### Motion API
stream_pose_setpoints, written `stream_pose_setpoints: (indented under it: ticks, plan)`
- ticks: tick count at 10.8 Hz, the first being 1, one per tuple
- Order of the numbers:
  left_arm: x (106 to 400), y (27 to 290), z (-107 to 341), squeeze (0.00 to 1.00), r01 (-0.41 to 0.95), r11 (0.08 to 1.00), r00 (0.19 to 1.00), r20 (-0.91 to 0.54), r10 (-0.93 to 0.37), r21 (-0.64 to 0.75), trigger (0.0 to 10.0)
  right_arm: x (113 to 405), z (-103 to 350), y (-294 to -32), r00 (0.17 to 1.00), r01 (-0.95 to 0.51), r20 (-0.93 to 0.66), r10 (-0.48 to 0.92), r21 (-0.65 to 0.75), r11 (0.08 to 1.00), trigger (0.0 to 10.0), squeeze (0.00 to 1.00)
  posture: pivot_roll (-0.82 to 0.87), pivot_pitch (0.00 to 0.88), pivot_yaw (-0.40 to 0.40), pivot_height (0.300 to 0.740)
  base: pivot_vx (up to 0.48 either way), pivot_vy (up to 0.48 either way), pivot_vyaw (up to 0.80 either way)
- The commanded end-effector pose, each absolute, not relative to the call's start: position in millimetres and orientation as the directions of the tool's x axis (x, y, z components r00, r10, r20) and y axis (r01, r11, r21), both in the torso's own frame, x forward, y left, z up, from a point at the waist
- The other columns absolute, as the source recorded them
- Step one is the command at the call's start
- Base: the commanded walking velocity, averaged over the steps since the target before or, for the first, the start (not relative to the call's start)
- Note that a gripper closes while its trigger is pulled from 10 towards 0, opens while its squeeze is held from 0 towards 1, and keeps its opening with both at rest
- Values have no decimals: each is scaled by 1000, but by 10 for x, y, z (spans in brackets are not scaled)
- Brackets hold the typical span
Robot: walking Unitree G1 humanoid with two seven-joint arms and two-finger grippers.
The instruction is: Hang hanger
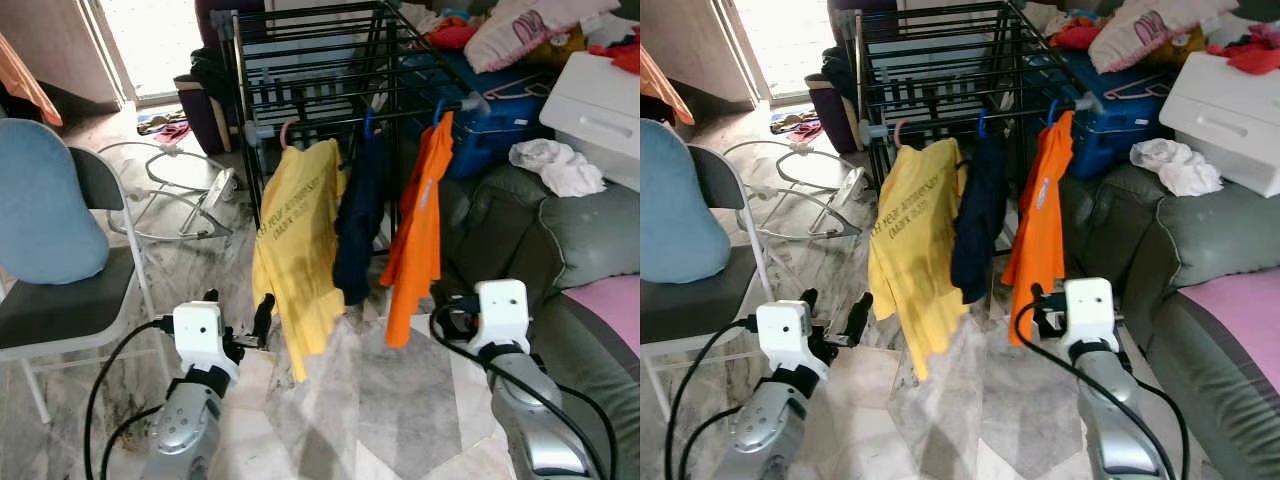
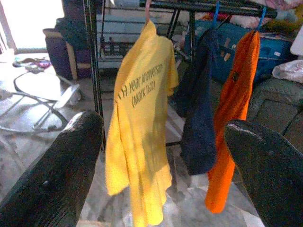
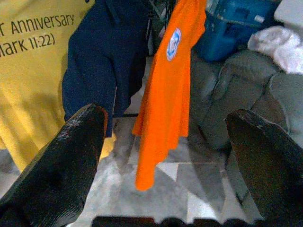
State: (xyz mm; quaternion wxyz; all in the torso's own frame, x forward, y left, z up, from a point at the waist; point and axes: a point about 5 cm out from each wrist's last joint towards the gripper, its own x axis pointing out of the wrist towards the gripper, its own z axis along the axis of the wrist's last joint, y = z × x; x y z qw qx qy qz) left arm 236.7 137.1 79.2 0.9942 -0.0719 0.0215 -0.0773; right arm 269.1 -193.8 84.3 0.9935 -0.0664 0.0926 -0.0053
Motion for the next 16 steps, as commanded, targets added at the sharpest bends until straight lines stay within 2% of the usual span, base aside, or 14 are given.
stream_pose_setpoints:
  ticks: [1,3,6,16]
  plan:
    - [2373,1397,773,0,142,978,988,-38,-149,-153,10000,2696,834,-1924,982,-2,-190,-18,-104,995,10000,0,-112,0,82,740,262,0,0]
    - [2380,1431,756,0,157,977,986,-41,-164,-145,10000,2703,830,-1941,982,13,-187,-28,-82,997,10000,0,-114,0,90,740,294,0,0]
    - [2402,1417,751,0,163,974,985,-38,-171,-154,10000,2706,841,-1959,983,11,-184,-25,-80,997,10000,0,-118,0,90,740,308,0,-427]
    - [2399,1351,704,0,171,971,982,-46,-181,-170,10000,2713,855,-1928,984,-33,-177,13,-114,993,10000,0,-124,0,84,740,478,0,0]
